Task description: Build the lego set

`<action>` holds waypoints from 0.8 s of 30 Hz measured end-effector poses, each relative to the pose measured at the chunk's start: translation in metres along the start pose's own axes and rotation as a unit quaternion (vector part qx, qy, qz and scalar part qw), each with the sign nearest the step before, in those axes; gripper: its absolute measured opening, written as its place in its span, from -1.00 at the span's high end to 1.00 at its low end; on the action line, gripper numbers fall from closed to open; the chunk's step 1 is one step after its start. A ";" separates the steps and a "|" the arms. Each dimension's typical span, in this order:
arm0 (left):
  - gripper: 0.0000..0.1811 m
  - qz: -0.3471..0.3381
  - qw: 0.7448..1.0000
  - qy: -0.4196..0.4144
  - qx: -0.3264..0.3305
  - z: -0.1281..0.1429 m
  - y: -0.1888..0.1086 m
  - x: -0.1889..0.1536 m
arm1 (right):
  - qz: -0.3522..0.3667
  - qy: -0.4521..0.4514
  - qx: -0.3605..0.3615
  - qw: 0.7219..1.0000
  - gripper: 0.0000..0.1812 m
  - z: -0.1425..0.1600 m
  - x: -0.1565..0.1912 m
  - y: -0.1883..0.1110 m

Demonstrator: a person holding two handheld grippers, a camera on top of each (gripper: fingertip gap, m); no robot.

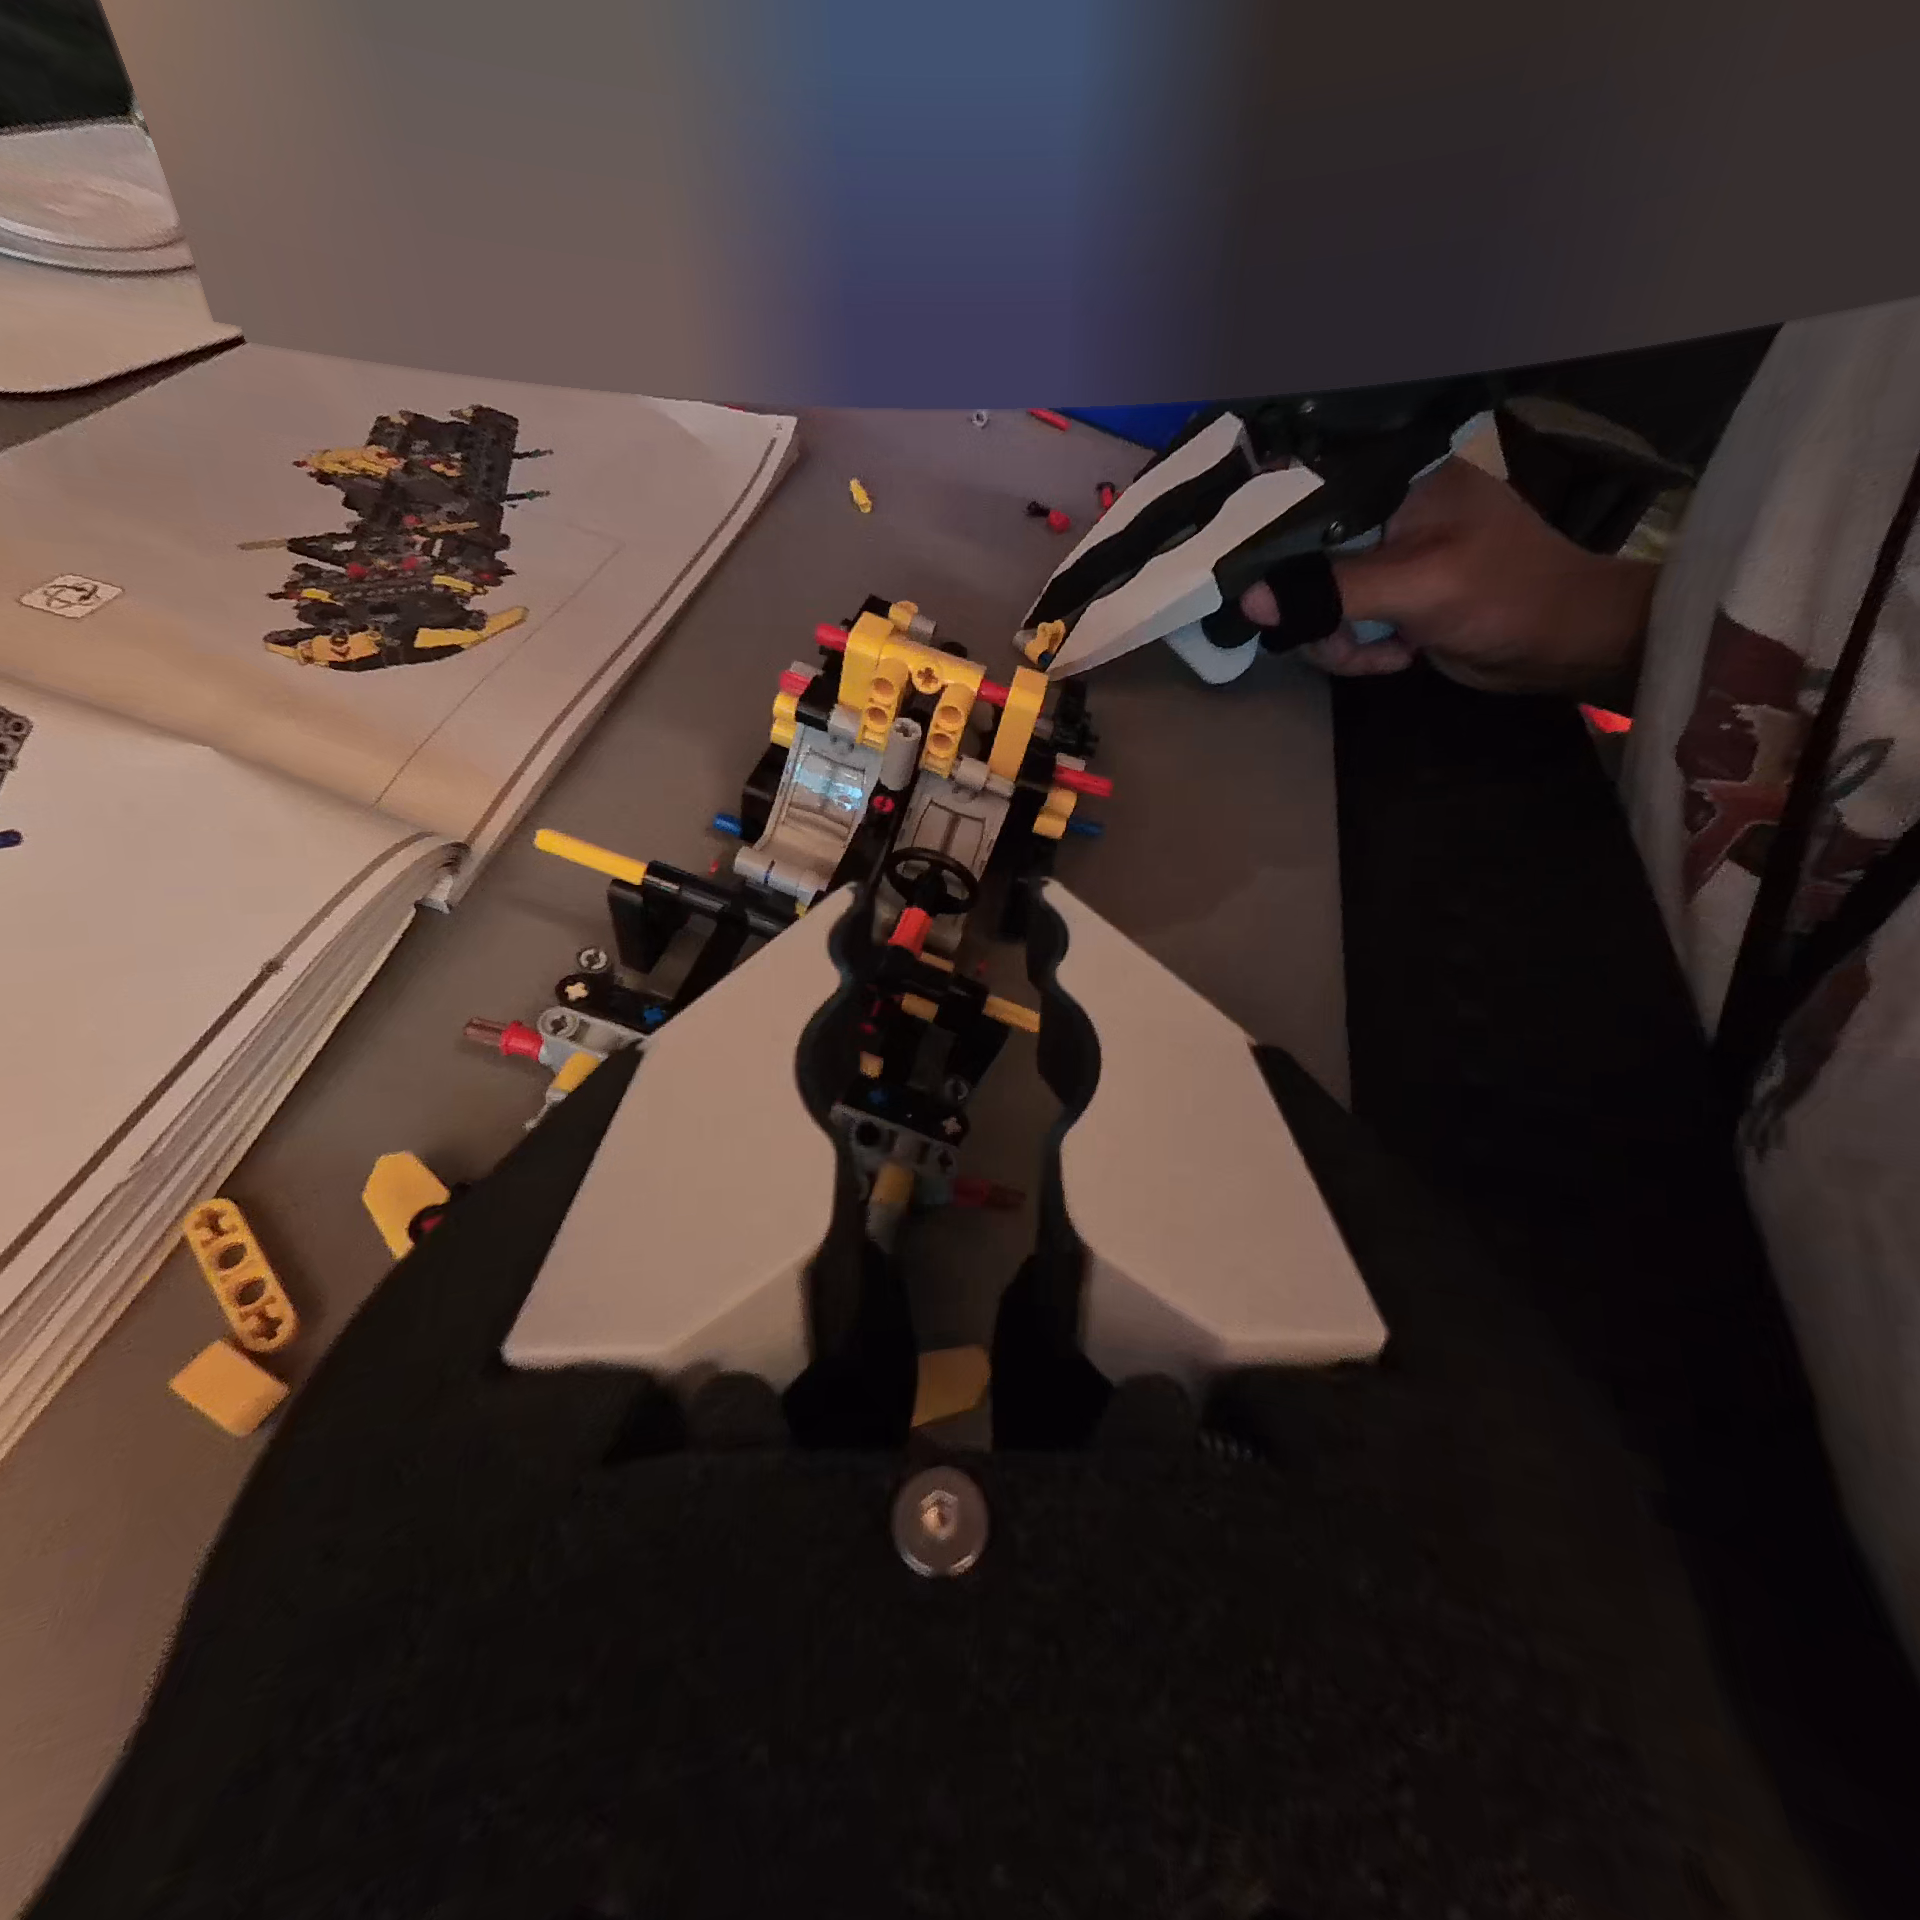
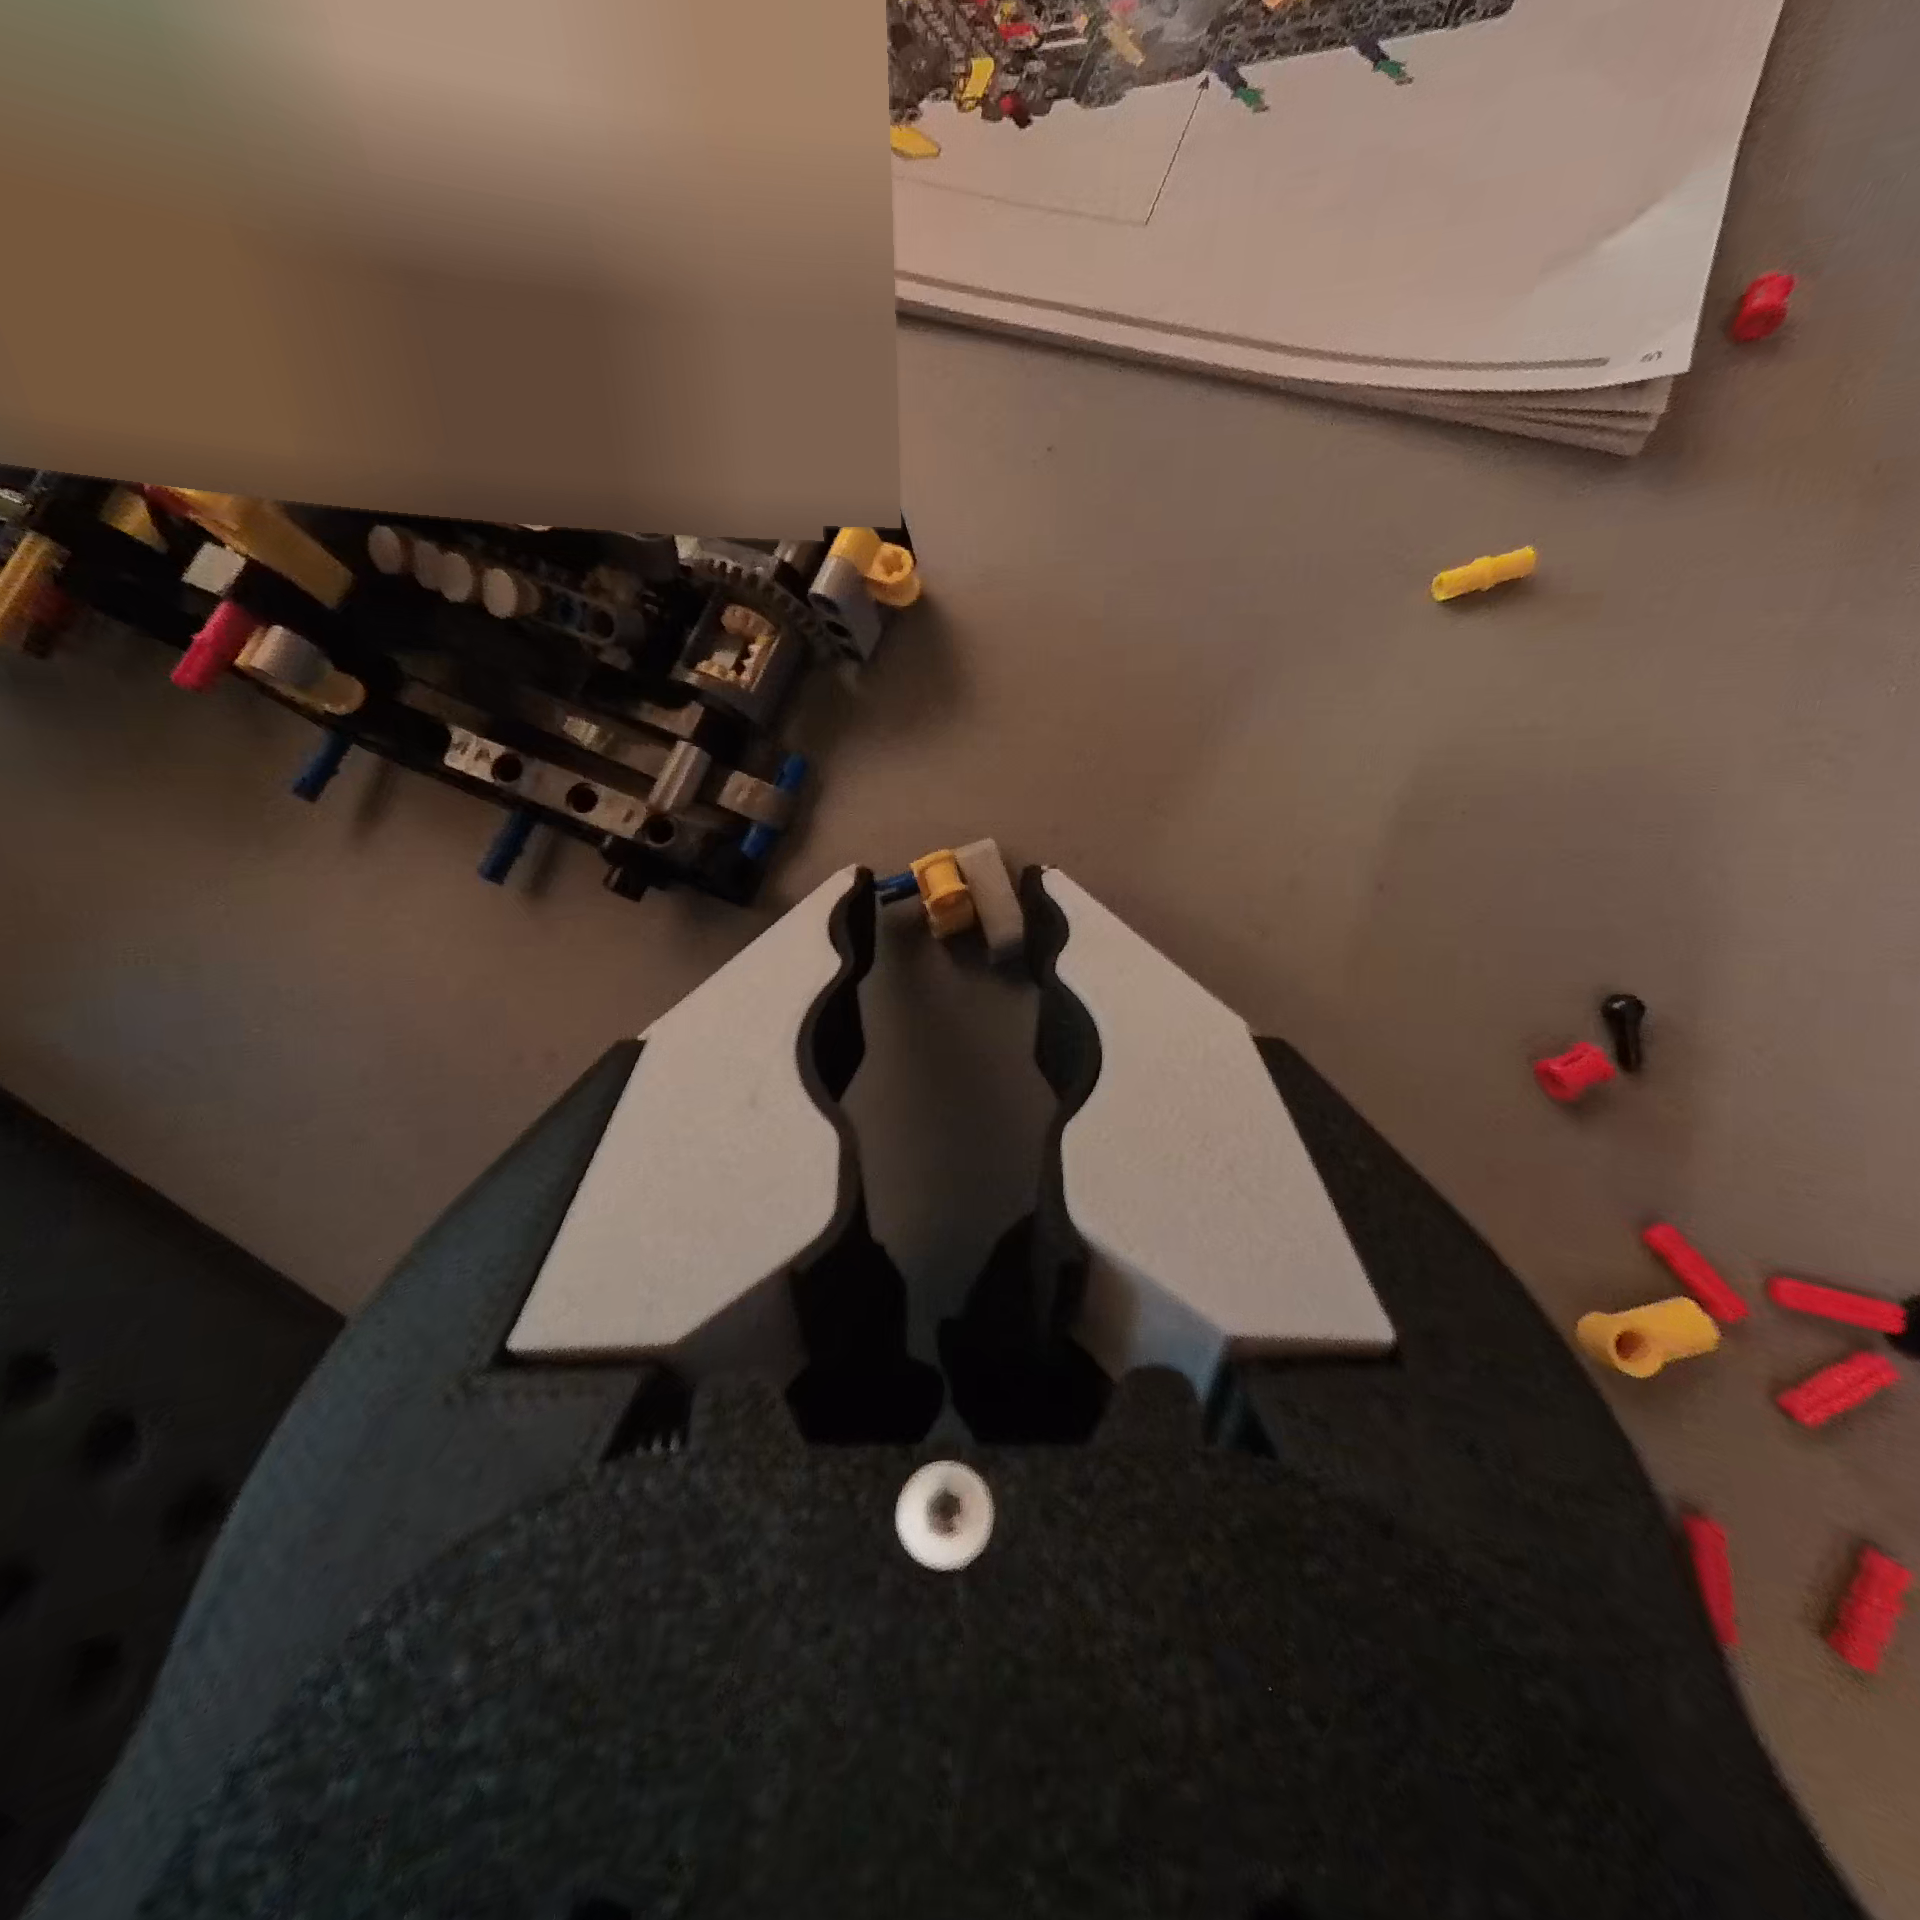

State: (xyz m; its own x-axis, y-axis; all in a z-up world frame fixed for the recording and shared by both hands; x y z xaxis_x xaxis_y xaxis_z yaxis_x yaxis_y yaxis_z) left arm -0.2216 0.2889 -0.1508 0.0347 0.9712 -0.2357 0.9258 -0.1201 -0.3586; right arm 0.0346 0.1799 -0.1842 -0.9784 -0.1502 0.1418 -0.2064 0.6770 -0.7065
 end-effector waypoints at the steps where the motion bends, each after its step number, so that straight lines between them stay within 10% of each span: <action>1: 0.68 0.000 1.000 0.000 0.003 0.001 0.001 0.001 | -0.002 0.000 0.000 1.000 0.70 0.000 0.000 0.000; 11: 0.68 -0.002 0.999 0.024 0.031 0.002 0.007 -0.004 | -0.051 -0.011 -0.011 0.999 0.49 -0.004 0.005 -0.003; 19: 0.58 -0.051 0.996 0.066 0.044 -0.007 0.009 -0.005 | -0.178 -0.229 -0.049 0.956 0.43 -0.010 0.029 -0.003; 24: 0.22 -0.038 0.993 0.098 0.057 -0.014 -0.008 0.004 | -0.168 -0.272 -0.046 0.946 -0.03 -0.020 0.043 0.002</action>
State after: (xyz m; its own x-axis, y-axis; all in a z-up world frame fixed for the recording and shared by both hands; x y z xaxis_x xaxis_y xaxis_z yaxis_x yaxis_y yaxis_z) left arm -0.2235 0.2962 -0.1366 0.0489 0.9984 -0.0268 0.8804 -0.0558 -0.4709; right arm -0.0083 0.1896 -0.1656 -0.7130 -0.6995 -0.0475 -0.5297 0.5818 -0.6171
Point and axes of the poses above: each gripper's, where its closed fingertips meet, y out along the fingers, z out of its underside, x = y × z across the jaws, the point moved 8 cm from there along -y, back along the fingers
